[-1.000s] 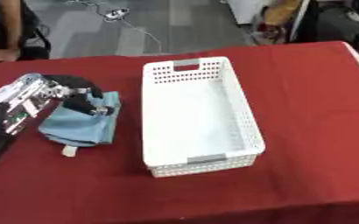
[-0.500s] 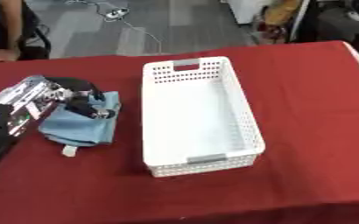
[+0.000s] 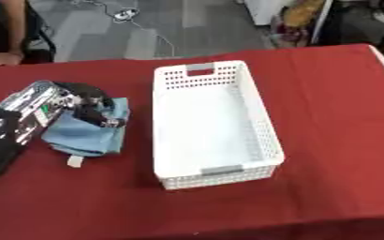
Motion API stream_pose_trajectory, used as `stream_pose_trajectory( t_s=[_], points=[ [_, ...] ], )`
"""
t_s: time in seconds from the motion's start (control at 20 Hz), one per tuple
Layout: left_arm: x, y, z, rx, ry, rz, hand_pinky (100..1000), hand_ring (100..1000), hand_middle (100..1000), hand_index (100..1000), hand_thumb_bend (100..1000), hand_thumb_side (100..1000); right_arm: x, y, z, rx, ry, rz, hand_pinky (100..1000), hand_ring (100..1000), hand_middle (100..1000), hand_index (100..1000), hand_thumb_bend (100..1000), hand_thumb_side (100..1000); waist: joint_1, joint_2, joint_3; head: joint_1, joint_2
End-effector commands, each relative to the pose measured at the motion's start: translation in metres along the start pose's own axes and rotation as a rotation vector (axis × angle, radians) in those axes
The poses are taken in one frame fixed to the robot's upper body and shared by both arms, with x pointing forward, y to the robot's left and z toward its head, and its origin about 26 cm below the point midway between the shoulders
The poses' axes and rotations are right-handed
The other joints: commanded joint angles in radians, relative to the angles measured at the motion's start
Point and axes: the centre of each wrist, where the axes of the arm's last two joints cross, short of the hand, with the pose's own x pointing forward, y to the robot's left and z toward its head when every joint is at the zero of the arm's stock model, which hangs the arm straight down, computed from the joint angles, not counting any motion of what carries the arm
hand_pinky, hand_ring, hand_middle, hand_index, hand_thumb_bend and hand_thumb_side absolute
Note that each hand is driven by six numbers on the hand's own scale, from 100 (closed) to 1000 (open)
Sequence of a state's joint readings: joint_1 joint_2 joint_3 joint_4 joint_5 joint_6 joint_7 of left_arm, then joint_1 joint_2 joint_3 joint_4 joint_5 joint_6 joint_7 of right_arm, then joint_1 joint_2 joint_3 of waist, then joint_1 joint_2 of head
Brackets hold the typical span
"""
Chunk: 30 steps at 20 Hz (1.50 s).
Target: Pick up objects on the table and place them in the box.
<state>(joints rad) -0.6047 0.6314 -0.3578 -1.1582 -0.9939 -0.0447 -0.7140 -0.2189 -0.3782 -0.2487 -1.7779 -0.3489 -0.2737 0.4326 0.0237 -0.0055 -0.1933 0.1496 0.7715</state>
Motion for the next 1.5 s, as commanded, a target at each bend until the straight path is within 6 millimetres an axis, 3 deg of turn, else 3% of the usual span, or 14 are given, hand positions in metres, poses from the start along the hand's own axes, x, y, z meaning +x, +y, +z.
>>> stream_pose_trajectory(
  t_s=[0.05,0.55,0.75,0.85,1.0,1.05,1.1,1.15,1.2,1.25,1.3,1.35,1.4,1.5],
  points=[
    [-0.008,0.01,0.001,-0.015,0.027,-0.034,791,798,866,951,770,1000,0.011,-0.004,-0.01,0.016,-0.039,0.024,811,944,881,1000,100,941,0.0,-0.006,-0.001,0.01,-0.001],
    [-0.008,-0.003,-0.018,-0.167,0.027,-0.036,832,826,871,952,796,993,0.011,-0.003,-0.013,0.014,-0.045,0.019,810,943,881,1000,100,941,0.001,-0.004,-0.005,0.016,-0.001],
    [-0.011,-0.013,-0.025,-0.225,0.055,-0.02,706,730,762,871,770,935,0.011,-0.003,-0.013,0.013,-0.046,0.018,810,943,881,1000,100,941,0.001,-0.002,-0.005,0.017,-0.001],
    [-0.013,-0.016,-0.027,-0.226,0.065,-0.014,600,629,689,805,703,826,0.011,-0.003,-0.013,0.011,-0.046,0.018,810,943,881,1000,100,940,0.0,-0.001,-0.004,0.016,-0.001],
    [-0.013,-0.017,-0.03,-0.217,0.082,-0.006,418,448,554,684,533,463,0.012,-0.003,-0.013,0.011,-0.047,0.018,810,943,881,1000,100,941,-0.001,-0.001,-0.005,0.019,-0.001],
    [-0.014,-0.018,-0.03,-0.212,0.087,-0.001,415,438,547,677,523,445,0.012,-0.003,-0.013,0.01,-0.047,0.018,810,943,881,1000,100,941,-0.001,-0.001,-0.005,0.019,-0.001],
    [-0.014,-0.018,-0.03,-0.203,0.091,0.004,385,345,478,594,438,276,0.012,-0.003,-0.013,0.009,-0.048,0.018,810,943,881,1000,100,941,-0.001,-0.001,-0.005,0.019,-0.001],
    [-0.014,-0.019,-0.03,-0.187,0.095,0.01,385,345,478,594,438,276,0.012,-0.003,-0.013,0.008,-0.048,0.019,810,943,881,1000,100,941,-0.001,0.0,-0.005,0.019,-0.001],
    [-0.014,-0.019,-0.03,-0.167,0.099,0.014,329,290,417,505,298,228,0.012,-0.003,-0.013,0.007,-0.048,0.019,810,943,881,1000,100,940,-0.001,0.0,-0.005,0.019,-0.001],
    [-0.014,-0.018,-0.029,-0.142,0.104,0.015,335,296,421,514,332,223,0.012,-0.003,-0.013,0.007,-0.048,0.019,810,943,881,1000,100,940,-0.001,0.0,-0.005,0.019,-0.001],
    [-0.014,-0.018,-0.028,-0.118,0.109,0.019,273,248,380,439,208,189,0.012,-0.004,-0.013,0.007,-0.047,0.02,810,943,881,1000,100,940,-0.002,0.0,-0.005,0.019,-0.001],
    [-0.015,-0.017,-0.027,-0.089,0.114,0.024,283,255,385,447,223,193,0.012,-0.004,-0.013,0.007,-0.048,0.02,810,943,881,1000,100,940,-0.002,0.0,-0.005,0.018,-0.001],
    [-0.015,-0.017,-0.027,-0.065,0.117,0.029,214,196,341,379,100,178,0.012,-0.004,-0.013,0.006,-0.048,0.021,810,943,881,1000,100,940,-0.002,0.0,-0.005,0.018,-0.001],
    [-0.016,-0.016,-0.025,-0.004,0.121,0.046,157,147,304,329,100,184,0.012,-0.004,-0.012,0.005,-0.048,0.022,810,943,880,1000,100,940,-0.002,0.001,-0.005,0.018,-0.001]
  ],
)
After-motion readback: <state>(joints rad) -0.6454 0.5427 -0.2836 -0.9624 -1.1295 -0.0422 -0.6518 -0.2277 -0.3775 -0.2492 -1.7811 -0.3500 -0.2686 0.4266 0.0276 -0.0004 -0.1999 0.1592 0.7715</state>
